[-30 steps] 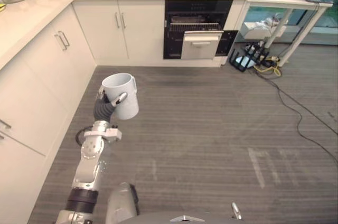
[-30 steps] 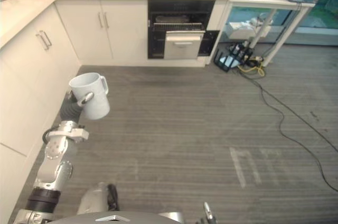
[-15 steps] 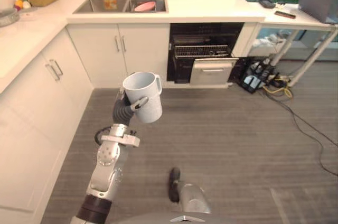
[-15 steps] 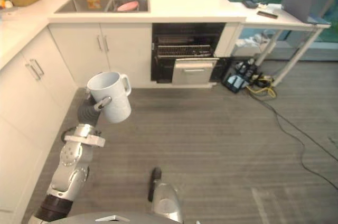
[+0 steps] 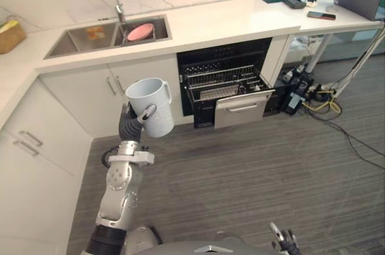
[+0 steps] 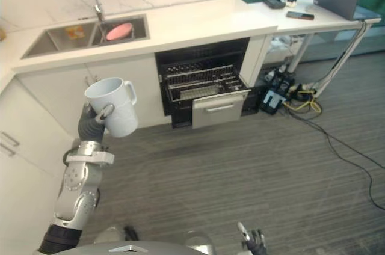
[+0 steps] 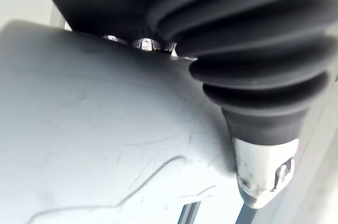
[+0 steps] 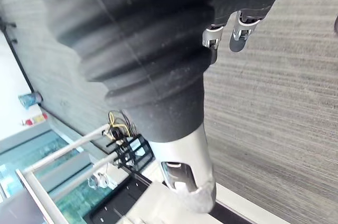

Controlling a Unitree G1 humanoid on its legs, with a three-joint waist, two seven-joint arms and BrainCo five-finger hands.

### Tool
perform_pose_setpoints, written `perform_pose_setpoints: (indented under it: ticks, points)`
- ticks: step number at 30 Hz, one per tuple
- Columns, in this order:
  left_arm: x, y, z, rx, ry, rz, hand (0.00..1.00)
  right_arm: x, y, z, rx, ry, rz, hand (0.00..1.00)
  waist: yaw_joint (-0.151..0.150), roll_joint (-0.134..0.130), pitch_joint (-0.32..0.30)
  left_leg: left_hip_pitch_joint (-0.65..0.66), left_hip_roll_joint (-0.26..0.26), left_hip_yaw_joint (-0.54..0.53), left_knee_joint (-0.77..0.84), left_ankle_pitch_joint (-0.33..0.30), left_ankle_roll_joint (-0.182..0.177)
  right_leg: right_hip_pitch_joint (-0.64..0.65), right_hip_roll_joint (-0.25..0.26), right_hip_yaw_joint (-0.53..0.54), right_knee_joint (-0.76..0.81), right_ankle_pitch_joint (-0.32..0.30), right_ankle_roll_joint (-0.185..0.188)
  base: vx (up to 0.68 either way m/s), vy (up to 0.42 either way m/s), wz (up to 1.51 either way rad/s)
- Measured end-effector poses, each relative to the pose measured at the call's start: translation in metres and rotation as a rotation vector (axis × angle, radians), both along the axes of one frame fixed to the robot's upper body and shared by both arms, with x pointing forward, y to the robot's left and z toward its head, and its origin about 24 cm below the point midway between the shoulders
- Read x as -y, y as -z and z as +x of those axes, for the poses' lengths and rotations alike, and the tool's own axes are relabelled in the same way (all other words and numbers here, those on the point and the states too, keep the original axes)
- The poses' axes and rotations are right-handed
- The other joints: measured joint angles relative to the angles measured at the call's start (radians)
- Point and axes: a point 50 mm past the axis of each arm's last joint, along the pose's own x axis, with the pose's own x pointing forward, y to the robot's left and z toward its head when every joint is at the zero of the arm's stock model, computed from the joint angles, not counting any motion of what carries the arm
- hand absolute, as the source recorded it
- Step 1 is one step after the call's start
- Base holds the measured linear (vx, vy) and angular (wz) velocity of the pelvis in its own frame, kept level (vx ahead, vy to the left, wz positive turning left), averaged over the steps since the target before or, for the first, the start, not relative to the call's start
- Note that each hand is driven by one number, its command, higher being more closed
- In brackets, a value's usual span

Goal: Walk over to the sink, pick up the cup, carry it to the dishwasher, place the cup inside the dishwasher, then close the dishwasher door

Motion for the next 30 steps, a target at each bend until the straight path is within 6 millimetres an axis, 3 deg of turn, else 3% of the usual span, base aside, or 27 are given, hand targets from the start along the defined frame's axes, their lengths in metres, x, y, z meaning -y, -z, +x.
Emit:
perform_pose_setpoints:
  ticks: [2,3,4,5,6,7,8,9,10,12,13,14,15,16,17,18,19,22,23,24,25,26,27,28,30]
  points:
    - [-0.006,0.004,0.001,-0.022,-0.039,-0.005,1.00,0.000,0.001,-0.001,-0.038,-0.022,-0.025,0.00,0.002,0.005,-0.002,-0.015,-0.015,-0.016,-0.045,0.015,-0.007,0.054,-0.002,0.010,0.007,-0.056,0.043,0.58,0.272,-0.32]
    - [-0.017,0.010,0.002,-0.046,-0.082,0.005,1.00,-0.003,0.004,-0.001,-0.073,-0.033,-0.025,0.00,0.020,-0.014,-0.012,-0.006,-0.045,-0.064,-0.004,0.088,0.027,0.078,-0.036,0.037,0.040,-0.112,0.066,0.58,0.325,-0.60]
    - [-0.029,0.013,0.003,-0.064,-0.129,0.008,1.00,-0.011,0.010,-0.005,-0.115,-0.058,-0.006,0.00,0.027,-0.059,-0.032,-0.020,-0.085,-0.089,0.079,0.077,0.038,0.074,-0.084,0.035,0.103,-0.143,0.079,0.57,0.306,-0.60]
    - [-0.033,0.013,0.002,-0.067,-0.151,0.003,1.00,-0.013,0.011,-0.006,-0.131,-0.064,0.000,0.00,0.028,-0.066,-0.033,-0.028,-0.098,-0.108,0.125,0.071,0.068,0.062,-0.103,0.024,0.167,-0.143,0.078,0.68,0.365,-0.34]
    - [-0.041,0.012,0.002,-0.065,-0.182,0.011,1.00,-0.016,0.015,-0.012,-0.168,-0.061,0.018,0.00,0.029,-0.083,-0.031,-0.029,-0.121,-0.121,0.209,0.040,0.131,0.012,-0.153,0.015,0.343,-0.133,0.078,0.68,0.344,0.10]
    - [-0.043,0.010,0.003,-0.057,-0.183,0.026,1.00,-0.021,0.018,-0.018,-0.194,-0.048,0.043,0.00,0.017,-0.116,-0.029,-0.014,-0.159,-0.123,0.270,-0.032,0.148,-0.052,-0.224,-0.003,0.546,-0.063,0.094,0.68,0.349,0.25]
    - [-0.043,0.010,0.004,-0.055,-0.182,0.029,1.00,-0.023,0.019,-0.022,-0.211,-0.043,0.055,0.00,0.016,-0.126,-0.031,-0.001,-0.176,-0.126,0.283,-0.062,0.156,-0.085,-0.255,0.000,0.635,0.005,0.099,0.44,0.185,0.44]
    - [-0.042,0.011,0.003,-0.059,-0.188,0.044,1.00,-0.027,0.023,-0.033,-0.261,-0.044,0.071,0.00,0.009,-0.116,-0.019,0.043,-0.191,-0.130,0.280,-0.102,0.170,-0.140,-0.288,0.007,0.772,0.089,0.085,0.42,0.140,0.24]
    - [-0.043,0.011,0.003,-0.060,-0.201,0.047,1.00,-0.028,0.024,-0.033,-0.266,-0.052,0.077,0.00,0.012,-0.115,-0.016,0.084,-0.191,-0.136,0.266,-0.121,0.169,-0.182,-0.290,-0.004,0.833,0.059,0.072,0.40,0.122,0.11]
    - [-0.046,0.010,0.003,-0.063,-0.223,0.057,1.00,-0.029,0.024,-0.032,-0.265,-0.060,0.076,0.00,0.014,-0.084,0.000,0.187,-0.193,-0.145,0.185,-0.129,0.164,-0.247,-0.275,-0.065,0.834,-0.008,0.047,0.52,0.113,-0.01]
    - [-0.044,0.010,0.003,-0.062,-0.228,0.060,1.00,-0.028,0.023,-0.032,-0.261,-0.061,0.074,0.00,0.008,-0.069,-0.002,0.254,-0.191,-0.158,0.109,-0.129,0.161,-0.287,-0.233,-0.109,0.713,-0.041,0.046,0.54,0.076,0.23]
    - [-0.041,0.008,0.005,-0.052,-0.218,0.075,1.00,-0.030,0.024,-0.032,-0.262,-0.063,0.079,0.00,-0.002,-0.058,-0.002,0.291,-0.183,-0.175,0.061,-0.125,0.154,-0.325,-0.182,-0.133,0.522,-0.040,0.052,0.41,0.036,0.39]
    - [-0.040,0.006,0.006,-0.046,-0.212,0.089,1.00,-0.031,0.024,-0.033,-0.264,-0.062,0.084,0.00,-0.009,-0.058,0.000,0.297,-0.180,-0.182,0.046,-0.128,0.150,-0.338,-0.162,-0.136,0.418,-0.019,0.060,0.29,-0.024,0.66]
    - [-0.037,0.005,0.006,-0.041,-0.200,0.115,1.00,-0.033,0.025,-0.035,-0.266,-0.057,0.092,0.00,-0.019,-0.062,0.000,0.316,-0.181,-0.206,0.035,-0.138,0.130,-0.365,-0.140,-0.137,0.243,0.052,0.069,0.39,-0.067,0.72]
    - [-0.036,0.009,0.004,-0.056,-0.189,0.127,1.00,-0.037,0.026,-0.042,-0.281,-0.053,0.104,0.00,-0.022,-0.071,-0.003,0.344,-0.186,-0.220,0.036,-0.162,0.111,-0.379,-0.129,-0.144,0.147,0.156,0.051,0.41,-0.094,0.65]
    - [-0.036,0.012,0.002,-0.067,-0.187,0.130,1.00,-0.040,0.026,-0.046,-0.291,-0.051,0.111,0.00,-0.021,-0.080,-0.006,0.363,-0.191,-0.230,0.037,-0.178,0.099,-0.381,-0.130,-0.145,0.135,0.219,0.036,0.62,-0.190,0.51]
    - [-0.038,0.017,-0.002,-0.084,-0.182,0.150,1.00,-0.047,0.028,-0.058,-0.325,-0.059,0.129,0.00,-0.020,-0.112,-0.021,0.397,-0.210,-0.239,0.040,-0.211,0.075,-0.374,-0.140,-0.149,0.141,0.287,-0.056,0.57,-0.208,0.19]
    - [-0.027,0.025,-0.007,-0.112,-0.154,0.128,1.00,-0.036,0.025,-0.035,-0.278,-0.072,0.084,0.00,-0.010,-0.013,-0.024,0.387,-0.115,-0.200,0.111,-0.269,0.037,-0.360,-0.071,-0.194,0.164,0.166,-0.049,0.51,-0.163,0.08]
    - [-0.024,0.024,-0.006,-0.108,-0.143,0.127,1.00,-0.037,0.025,-0.031,-0.275,-0.058,0.082,0.00,-0.009,-0.011,-0.022,0.377,-0.103,-0.192,0.164,-0.263,0.036,-0.350,-0.065,-0.199,0.164,0.151,-0.050,0.41,-0.181,0.16]
    - [-0.020,0.023,-0.005,-0.102,-0.128,0.119,1.00,-0.034,0.024,-0.025,-0.266,-0.029,0.074,0.00,-0.007,-0.005,-0.005,0.329,-0.055,-0.178,0.351,-0.231,0.030,-0.288,-0.038,-0.206,0.137,0.134,-0.052,0.38,-0.194,-0.10]
    - [-0.017,0.021,-0.006,-0.093,-0.124,0.112,1.00,-0.027,0.021,-0.024,-0.271,0.022,0.039,0.00,0.005,0.005,0.000,0.255,0.002,-0.183,0.585,-0.126,0.043,-0.220,-0.010,-0.196,0.107,0.117,-0.055,0.36,-0.176,-0.30]
    - [-0.018,0.018,-0.007,-0.083,-0.128,0.109,1.00,-0.023,0.019,-0.025,-0.270,0.051,0.020,0.00,0.010,0.008,0.000,0.217,0.030,-0.186,0.686,-0.047,0.057,-0.195,0.005,-0.185,0.093,0.109,-0.058,0.32,-0.074,-0.72]
    - [-0.020,0.011,-0.007,-0.053,-0.136,0.107,1.00,-0.014,0.014,-0.023,-0.266,0.119,-0.024,0.00,0.021,0.015,-0.004,0.149,0.070,-0.183,0.837,-0.034,0.059,-0.158,0.024,-0.152,0.068,0.096,-0.062,0.33,0.011,-0.97]
    - [-0.023,0.004,-0.008,-0.021,-0.145,0.099,1.00,0.000,0.008,-0.021,-0.253,0.205,-0.065,0.00,0.022,0.021,-0.009,0.096,0.080,-0.159,0.879,-0.065,0.083,-0.131,0.031,-0.116,0.041,0.093,-0.062,0.40,0.049,-1.04]
    - [-0.031,-0.002,-0.008,0.005,-0.175,0.091,1.00,0.020,-0.004,-0.018,-0.211,0.349,-0.125,0.00,0.024,0.014,-0.012,0.068,0.074,-0.093,0.760,-0.122,0.108,-0.115,0.026,-0.050,0.010,0.102,-0.068,0.36,0.088,-1.15]
